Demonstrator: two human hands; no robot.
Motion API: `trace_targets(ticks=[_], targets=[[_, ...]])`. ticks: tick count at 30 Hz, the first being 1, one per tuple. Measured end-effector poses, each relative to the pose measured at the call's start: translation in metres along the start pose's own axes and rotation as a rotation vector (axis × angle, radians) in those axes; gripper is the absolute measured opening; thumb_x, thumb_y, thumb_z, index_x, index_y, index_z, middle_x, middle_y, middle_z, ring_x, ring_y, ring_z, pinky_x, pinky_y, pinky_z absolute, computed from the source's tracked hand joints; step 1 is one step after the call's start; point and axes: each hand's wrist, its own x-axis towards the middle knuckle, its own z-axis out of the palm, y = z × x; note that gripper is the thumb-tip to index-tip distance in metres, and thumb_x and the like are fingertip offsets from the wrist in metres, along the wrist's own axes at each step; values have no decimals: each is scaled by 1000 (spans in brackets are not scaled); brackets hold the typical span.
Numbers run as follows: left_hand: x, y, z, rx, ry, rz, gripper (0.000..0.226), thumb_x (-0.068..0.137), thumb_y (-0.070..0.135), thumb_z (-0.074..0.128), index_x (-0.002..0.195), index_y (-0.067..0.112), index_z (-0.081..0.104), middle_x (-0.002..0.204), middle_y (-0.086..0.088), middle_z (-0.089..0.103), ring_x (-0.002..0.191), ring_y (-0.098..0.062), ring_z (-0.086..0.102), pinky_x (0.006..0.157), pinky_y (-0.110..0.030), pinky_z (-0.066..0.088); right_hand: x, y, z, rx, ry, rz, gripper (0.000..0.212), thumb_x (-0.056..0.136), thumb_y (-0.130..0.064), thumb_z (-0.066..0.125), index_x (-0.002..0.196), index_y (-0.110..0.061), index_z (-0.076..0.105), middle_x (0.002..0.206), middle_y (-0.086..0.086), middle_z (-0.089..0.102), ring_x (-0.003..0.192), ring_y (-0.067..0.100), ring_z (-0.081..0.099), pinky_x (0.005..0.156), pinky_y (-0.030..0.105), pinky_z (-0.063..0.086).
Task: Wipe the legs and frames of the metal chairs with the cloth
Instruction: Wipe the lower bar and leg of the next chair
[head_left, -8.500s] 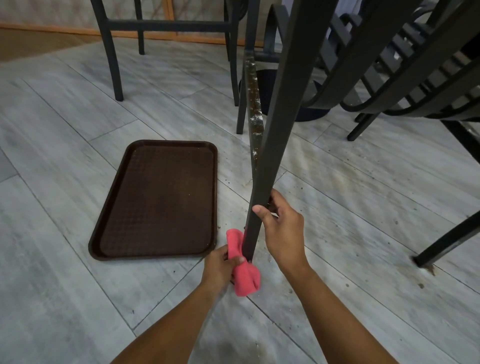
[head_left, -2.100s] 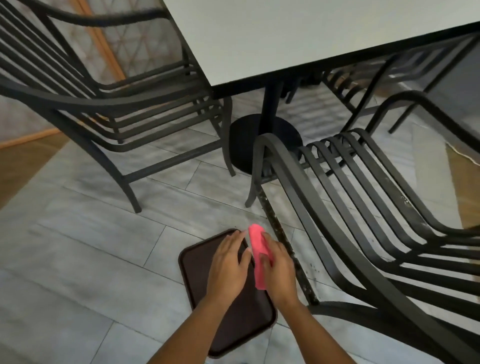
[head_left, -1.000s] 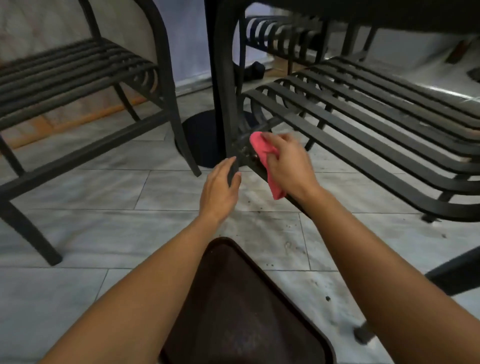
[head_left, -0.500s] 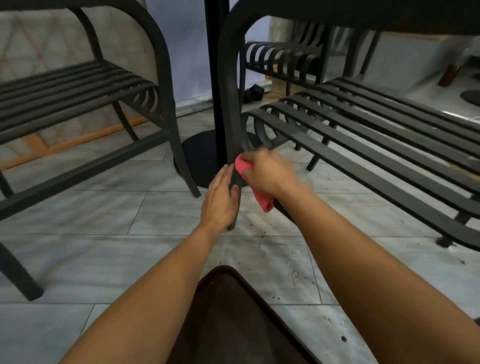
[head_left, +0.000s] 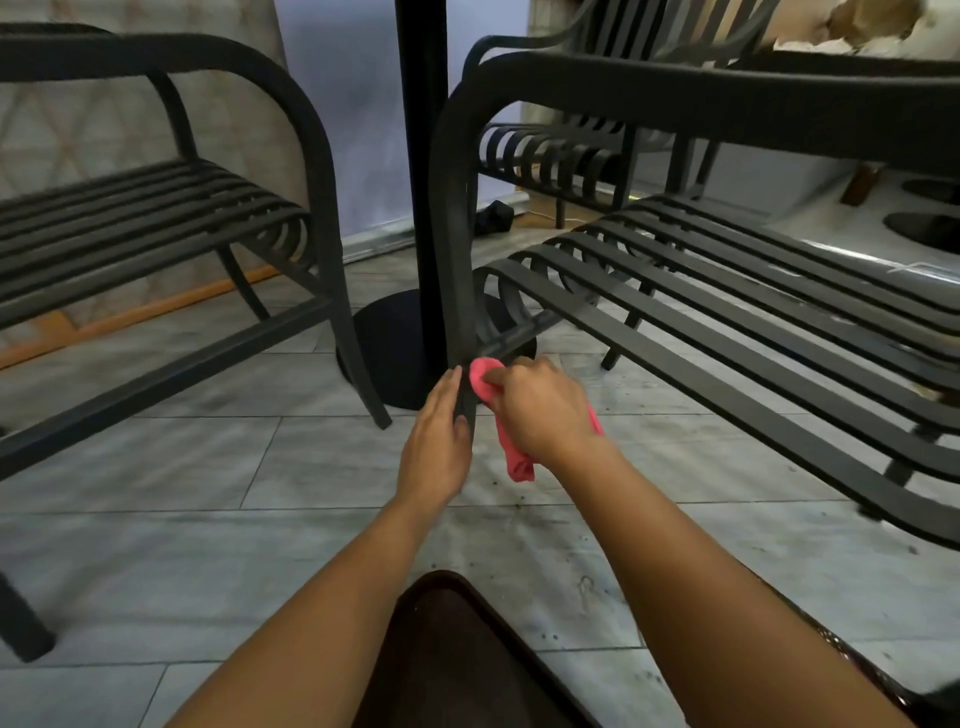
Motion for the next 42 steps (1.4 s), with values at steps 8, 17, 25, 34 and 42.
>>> trace_targets(ticks=[8,17,25,34,42], targets=[[-1,2,2,2,20,-14,59,96,7,39,147,28,20,155,9,20,138,-10,28,98,-18,25,-9,8,1,22,34,23,16,94,-18,49,95,-26,63,76,-2,48,77,20,47,56,30,31],[-1,4,0,24,17,-32,57,96,8,39,147,27,22,155,8,22,138,-10,29,97,-18,26,-22,16,-1,26,39,42,19,93,-18,49,94,-28,65,85,1,59,83,22,52,56,30,33],[-3,10,-10,96,25,19,53,95,8,42,144,23,30,152,5,28,138,-12,29,103,-19,23,-31,22,-21,223,-87,207,28,90,-20,46,101,-33,68,93,5,66,89,30,58,69,37,46],[-5,19,-14,195,-29,178,50,95,6,41,142,20,35,150,5,31,139,-11,26,106,-18,17,-27,7,-34,272,38,199,28,96,-36,40,115,-35,61,97,6,64,90,28,57,69,37,45],[1,11,-13,122,-57,212,45,96,10,39,139,23,40,140,6,45,132,-12,37,111,-34,33,-7,-20,-3,-17,-26,78,26,92,-15,49,117,-15,58,119,11,52,111,31,43,86,39,41]])
